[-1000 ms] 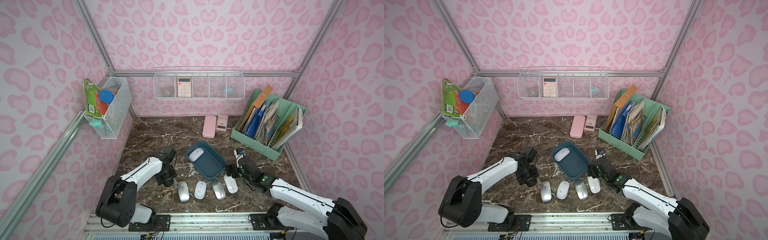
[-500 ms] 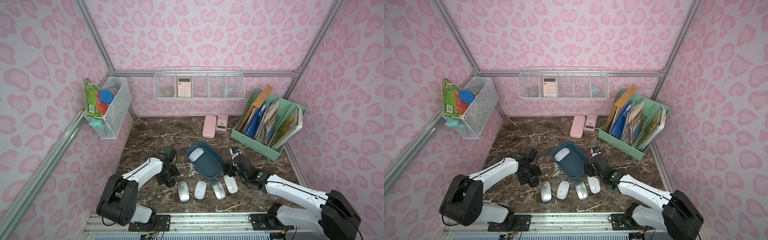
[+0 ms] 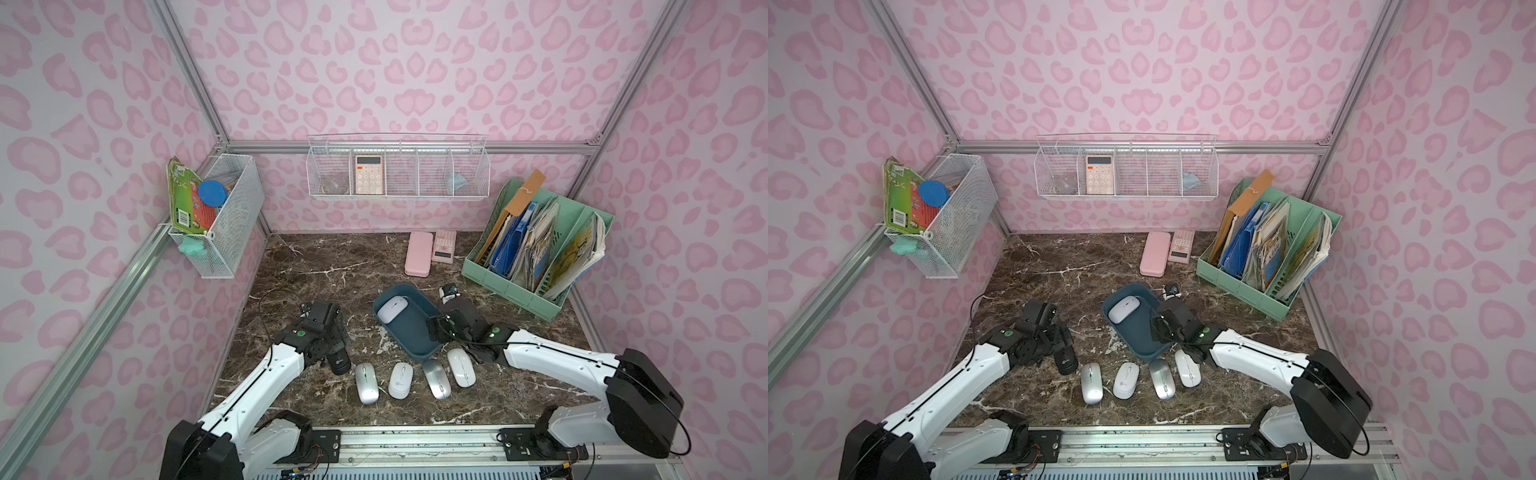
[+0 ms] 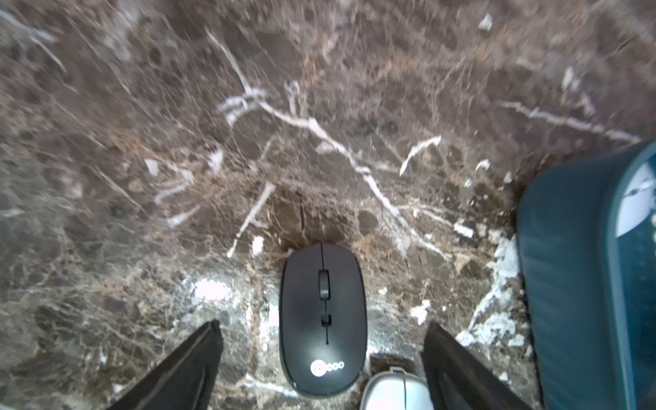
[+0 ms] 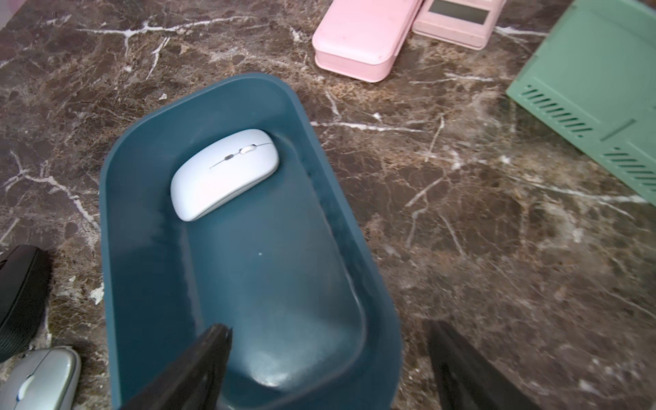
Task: Take out the mouse from the storage box
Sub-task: Place the mouse at the center of the board, then pick up the mouse from the storage box.
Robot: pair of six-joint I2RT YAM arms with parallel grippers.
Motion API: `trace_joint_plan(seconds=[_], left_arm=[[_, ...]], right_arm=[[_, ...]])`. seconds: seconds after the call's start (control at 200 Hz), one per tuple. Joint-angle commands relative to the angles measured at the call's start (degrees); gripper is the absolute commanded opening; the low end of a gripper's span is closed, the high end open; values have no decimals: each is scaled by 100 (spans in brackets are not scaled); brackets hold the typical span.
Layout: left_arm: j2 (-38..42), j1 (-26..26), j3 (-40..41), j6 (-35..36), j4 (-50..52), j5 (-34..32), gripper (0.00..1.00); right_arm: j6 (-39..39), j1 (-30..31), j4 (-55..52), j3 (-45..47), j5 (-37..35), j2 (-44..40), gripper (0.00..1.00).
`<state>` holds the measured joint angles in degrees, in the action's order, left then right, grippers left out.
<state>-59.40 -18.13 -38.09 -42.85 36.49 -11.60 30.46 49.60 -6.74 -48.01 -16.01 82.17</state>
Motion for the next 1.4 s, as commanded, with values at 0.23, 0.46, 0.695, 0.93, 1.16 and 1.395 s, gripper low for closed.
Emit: trace_joint_plan(seconds=[0.23,0.46,0.695,0.93,1.16,1.395], left_arm=[[1504,2,925,849,-1358,-303,94],[2134,2,1127,839,-1262,-311,99],[2033,-3,1069,831,-1221,-298,99],[2037,2,1067,831,-1224,-299,99],[2029,2,1092,840,-1252,-282,99],[1924,2,1085,857,-1323,-247,99]], right_arm=[[507,144,-947,-2070,268,1946,93],[1183,181,-1321,-3108,377,2854,96],[1832,248,-2309,-4476,64,3825,100],[2096,361,-2593,-4946,-192,4208,100],[2193,346,-2718,-5148,-279,4442,100],[2149,290,-2687,-5166,-223,4588,99]])
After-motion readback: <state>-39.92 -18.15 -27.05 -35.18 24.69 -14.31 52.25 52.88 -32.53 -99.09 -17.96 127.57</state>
